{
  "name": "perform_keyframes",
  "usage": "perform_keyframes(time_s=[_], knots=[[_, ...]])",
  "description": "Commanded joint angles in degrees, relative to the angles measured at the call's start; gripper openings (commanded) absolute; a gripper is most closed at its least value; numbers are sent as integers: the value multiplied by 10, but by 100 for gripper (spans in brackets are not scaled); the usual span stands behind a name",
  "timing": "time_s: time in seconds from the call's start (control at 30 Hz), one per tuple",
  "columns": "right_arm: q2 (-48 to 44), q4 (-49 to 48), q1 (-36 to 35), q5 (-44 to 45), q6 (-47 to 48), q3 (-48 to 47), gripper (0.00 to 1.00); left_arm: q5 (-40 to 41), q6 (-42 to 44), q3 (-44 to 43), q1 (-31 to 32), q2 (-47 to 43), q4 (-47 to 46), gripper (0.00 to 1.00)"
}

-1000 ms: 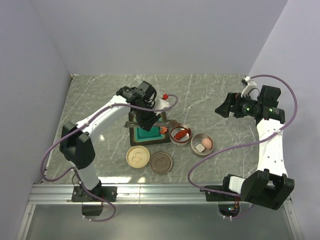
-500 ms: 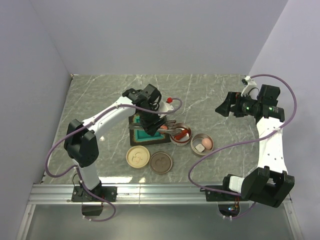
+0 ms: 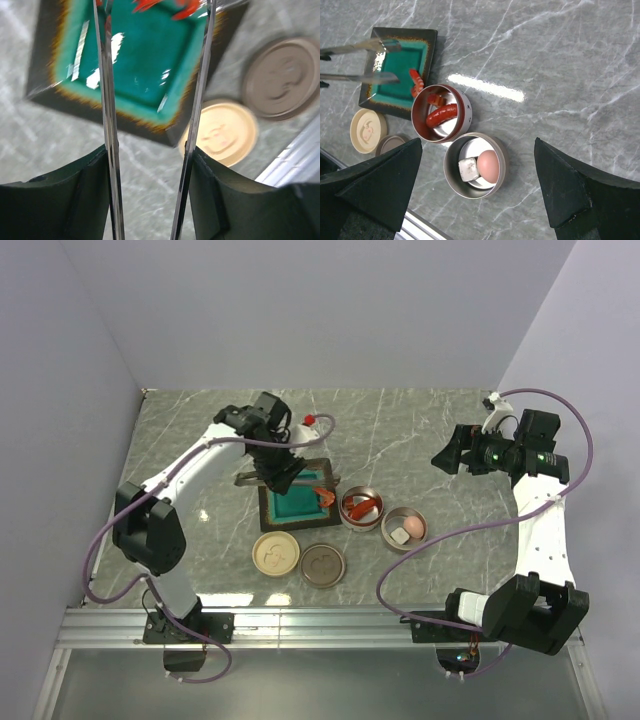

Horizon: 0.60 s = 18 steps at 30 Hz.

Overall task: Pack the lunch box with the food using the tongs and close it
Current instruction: Place the food into the lunch box, then pick up the food using the clamp

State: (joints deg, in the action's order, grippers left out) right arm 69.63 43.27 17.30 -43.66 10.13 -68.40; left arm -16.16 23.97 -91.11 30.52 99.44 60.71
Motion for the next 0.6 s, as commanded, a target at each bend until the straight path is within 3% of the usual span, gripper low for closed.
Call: perform_keyframes(time_s=[0.0, 0.27, 0.57], knots=[[2, -2, 3, 5, 12, -20, 100, 17, 63, 18, -13, -32, 2, 60], [2, 1, 4, 7, 15, -22, 100, 51, 160, 57, -25, -28, -38, 50], [8, 3, 4, 8, 16, -23, 100, 54, 204, 65, -29, -3, -64, 49]])
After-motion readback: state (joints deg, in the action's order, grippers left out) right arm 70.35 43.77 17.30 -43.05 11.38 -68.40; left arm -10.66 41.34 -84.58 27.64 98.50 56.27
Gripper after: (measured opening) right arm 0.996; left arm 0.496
